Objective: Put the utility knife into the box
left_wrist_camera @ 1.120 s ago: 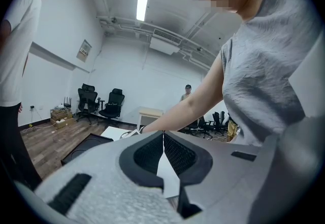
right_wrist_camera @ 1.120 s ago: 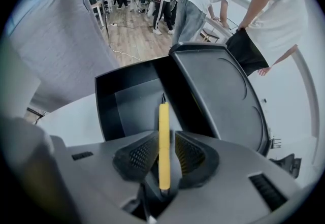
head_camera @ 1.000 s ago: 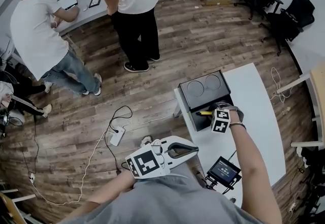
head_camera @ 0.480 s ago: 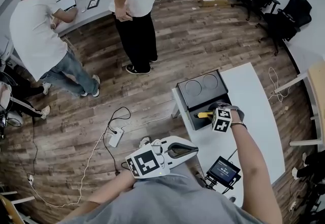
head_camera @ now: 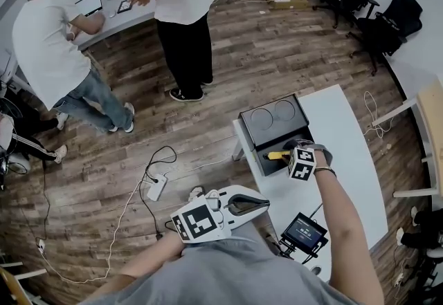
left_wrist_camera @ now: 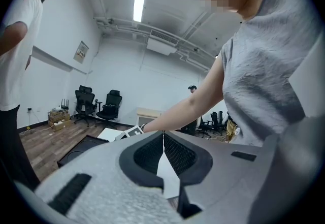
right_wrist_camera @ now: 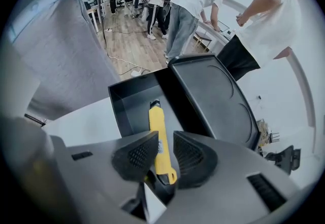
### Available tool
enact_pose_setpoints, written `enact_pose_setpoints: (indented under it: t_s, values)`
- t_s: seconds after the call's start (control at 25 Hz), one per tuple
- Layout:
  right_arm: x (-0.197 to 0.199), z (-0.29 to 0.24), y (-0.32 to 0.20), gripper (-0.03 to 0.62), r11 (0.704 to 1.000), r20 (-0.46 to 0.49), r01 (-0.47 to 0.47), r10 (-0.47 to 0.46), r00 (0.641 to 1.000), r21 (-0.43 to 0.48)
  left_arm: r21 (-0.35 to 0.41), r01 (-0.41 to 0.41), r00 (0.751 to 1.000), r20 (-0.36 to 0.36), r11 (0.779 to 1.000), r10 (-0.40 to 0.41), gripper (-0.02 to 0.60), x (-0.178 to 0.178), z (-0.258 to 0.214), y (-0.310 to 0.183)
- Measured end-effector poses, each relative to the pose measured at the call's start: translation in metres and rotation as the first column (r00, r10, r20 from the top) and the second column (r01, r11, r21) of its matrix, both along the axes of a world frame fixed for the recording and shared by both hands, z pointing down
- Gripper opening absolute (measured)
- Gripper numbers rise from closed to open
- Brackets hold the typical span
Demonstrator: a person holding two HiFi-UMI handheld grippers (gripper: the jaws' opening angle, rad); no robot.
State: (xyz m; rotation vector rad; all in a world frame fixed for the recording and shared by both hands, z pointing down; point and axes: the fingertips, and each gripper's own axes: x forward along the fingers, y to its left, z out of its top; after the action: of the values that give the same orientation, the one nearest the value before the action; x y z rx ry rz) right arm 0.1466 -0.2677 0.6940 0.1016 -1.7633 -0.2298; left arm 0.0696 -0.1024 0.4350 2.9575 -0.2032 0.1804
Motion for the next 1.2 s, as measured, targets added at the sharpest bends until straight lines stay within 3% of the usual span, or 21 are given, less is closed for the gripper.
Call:
enact_pose_setpoints:
  t_s: [0.6,0.96,1.2]
  values:
    - [-0.008,-0.027,0.007,0.055,0.992,0.166,-0.122,0.116,0.979,0.029,0.005,-0.018,1.000,-0.003,1.000,0.018,0.018,0.000,-0.002,0.008]
    - [-0.009,-0.036,0.012,0.034,0.984,0.208,-0.163,0.145,0.967,0.072,0.010,-0.029,1.000,-0.003,1.000,0.029,0.018,-0.002,-0.002,0.011]
    - [-0.012,-0.050,0.013,0.029,0.968,0.295,-0.242,0.213,0.932,0.068,0.014,-0.035,0.999,-0.003,0.999,0.035,0.018,-0.003,-0.003,0.013]
